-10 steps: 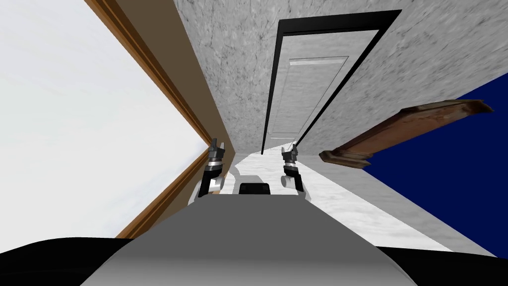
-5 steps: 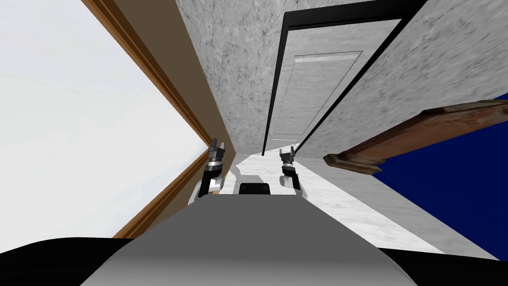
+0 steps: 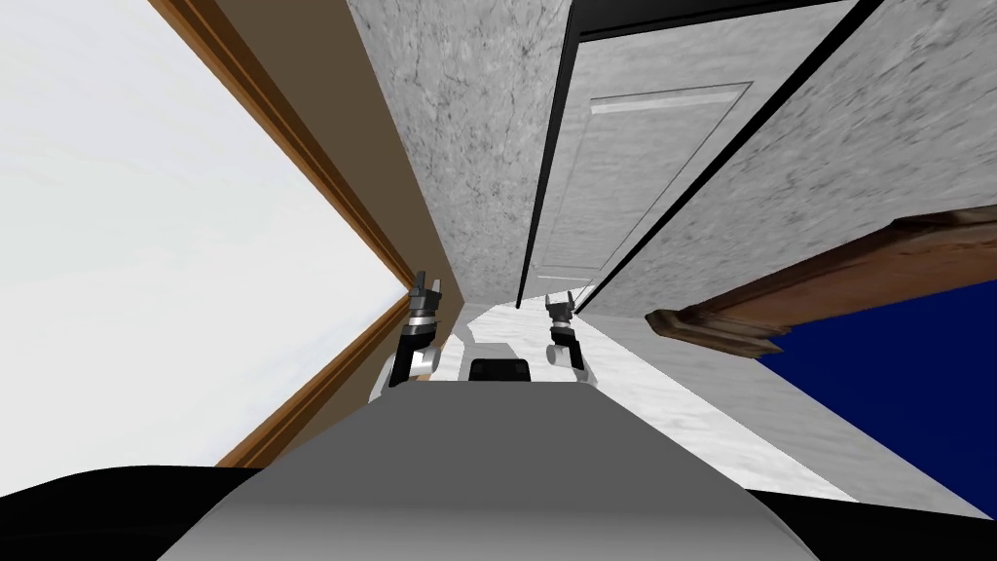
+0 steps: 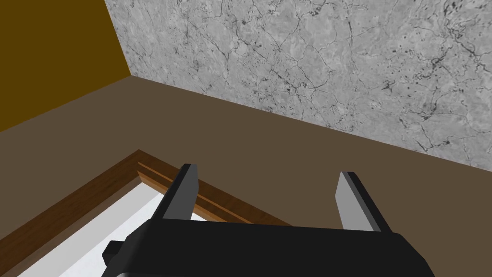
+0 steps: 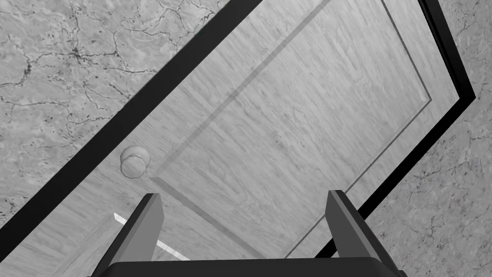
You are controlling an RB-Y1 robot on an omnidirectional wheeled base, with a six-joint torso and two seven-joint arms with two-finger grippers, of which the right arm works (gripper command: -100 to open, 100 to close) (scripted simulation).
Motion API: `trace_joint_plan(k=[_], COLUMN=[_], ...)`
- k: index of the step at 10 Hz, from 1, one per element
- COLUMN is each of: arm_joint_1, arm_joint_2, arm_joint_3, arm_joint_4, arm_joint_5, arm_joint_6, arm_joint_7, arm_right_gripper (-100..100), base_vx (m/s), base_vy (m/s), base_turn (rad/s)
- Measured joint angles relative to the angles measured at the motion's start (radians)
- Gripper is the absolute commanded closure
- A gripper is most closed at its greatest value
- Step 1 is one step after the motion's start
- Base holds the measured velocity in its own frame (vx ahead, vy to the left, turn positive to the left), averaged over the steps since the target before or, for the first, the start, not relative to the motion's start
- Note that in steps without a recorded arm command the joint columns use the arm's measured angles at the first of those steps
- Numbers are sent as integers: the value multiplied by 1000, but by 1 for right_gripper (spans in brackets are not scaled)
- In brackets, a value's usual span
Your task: Pull the door open
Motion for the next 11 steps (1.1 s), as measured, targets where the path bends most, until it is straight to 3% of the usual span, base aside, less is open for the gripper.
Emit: trace_joint_plan(k=[11], arm_joint_1=[-108], arm_joint_2=[-36], arm_joint_3=[26], arm_joint_4=[304], arm_joint_5=[-119], arm_joint_6=[-83], arm_joint_7=[-285], arm_right_gripper=[-100], base_vx=[90], base_vy=[-46], base_turn=[78])
